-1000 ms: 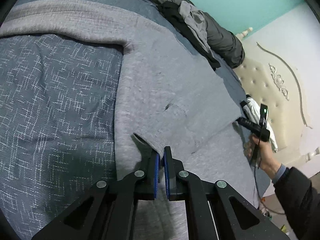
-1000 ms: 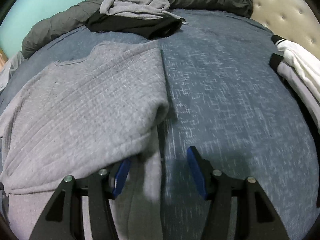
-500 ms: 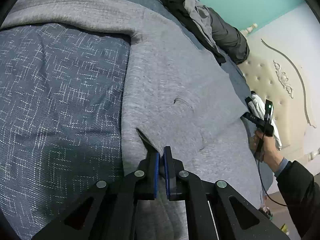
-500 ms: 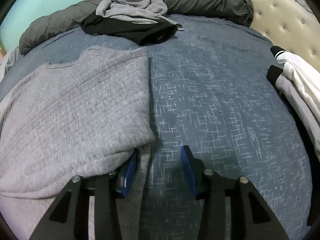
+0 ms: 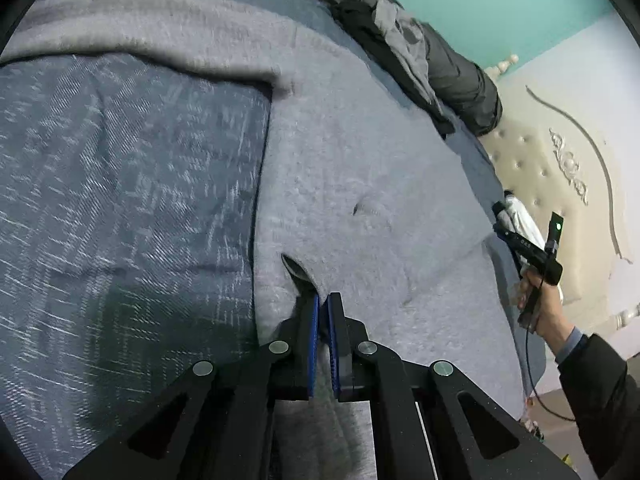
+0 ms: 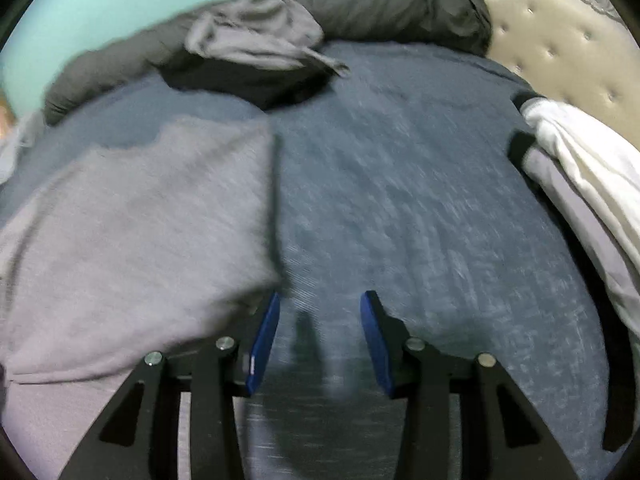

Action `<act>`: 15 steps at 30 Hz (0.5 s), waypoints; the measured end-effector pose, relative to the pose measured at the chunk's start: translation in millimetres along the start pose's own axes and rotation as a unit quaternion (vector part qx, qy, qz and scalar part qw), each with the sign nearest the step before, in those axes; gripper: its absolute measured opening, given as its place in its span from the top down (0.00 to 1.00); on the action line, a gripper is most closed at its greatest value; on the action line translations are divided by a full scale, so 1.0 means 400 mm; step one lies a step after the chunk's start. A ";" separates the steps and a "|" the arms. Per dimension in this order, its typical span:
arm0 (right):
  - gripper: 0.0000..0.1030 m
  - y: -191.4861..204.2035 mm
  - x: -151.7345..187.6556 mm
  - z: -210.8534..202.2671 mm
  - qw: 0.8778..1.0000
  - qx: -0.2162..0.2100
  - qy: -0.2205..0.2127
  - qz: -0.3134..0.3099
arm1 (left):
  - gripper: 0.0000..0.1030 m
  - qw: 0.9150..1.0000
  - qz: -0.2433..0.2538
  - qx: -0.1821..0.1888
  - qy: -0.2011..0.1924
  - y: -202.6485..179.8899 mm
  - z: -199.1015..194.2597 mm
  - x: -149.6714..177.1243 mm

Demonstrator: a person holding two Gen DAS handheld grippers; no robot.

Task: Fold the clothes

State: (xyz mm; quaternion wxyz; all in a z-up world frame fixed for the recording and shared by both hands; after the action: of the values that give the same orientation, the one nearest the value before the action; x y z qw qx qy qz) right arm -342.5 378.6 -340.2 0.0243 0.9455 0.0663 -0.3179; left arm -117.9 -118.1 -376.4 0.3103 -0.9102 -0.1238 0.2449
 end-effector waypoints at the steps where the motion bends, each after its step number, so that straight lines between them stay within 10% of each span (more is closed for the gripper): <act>1: 0.58 0.015 -0.010 -0.012 1.000 -0.011 -0.011 -0.002 | 0.95 1.000 0.001 0.000 -0.011 -0.004 -0.014 -0.005; 7: 0.58 0.115 -0.044 0.008 0.999 -0.043 -0.006 -0.029 | 0.95 0.998 0.047 -0.006 -0.053 -0.066 -0.047 -0.037; 15: 0.69 0.097 0.031 0.091 0.997 -0.011 0.073 -0.023 | 0.95 0.997 0.064 -0.018 0.030 -0.087 0.098 -0.001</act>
State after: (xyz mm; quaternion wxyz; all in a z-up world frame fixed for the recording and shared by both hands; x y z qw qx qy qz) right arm -349.1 338.1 -376.4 0.0224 0.9640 0.0927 -0.2481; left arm -141.2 -71.5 -381.3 0.2810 -0.9285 -0.0605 0.2349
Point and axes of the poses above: each gripper's, at about its wrist camera, not at the fingertips, and z roughly the way its jaws point, y to its left, x to its underside, the point moved 6 cm from there along z, roughly the way its jaws point, and after that the axes turned 3 degrees about -z, right-handed, at the moved point
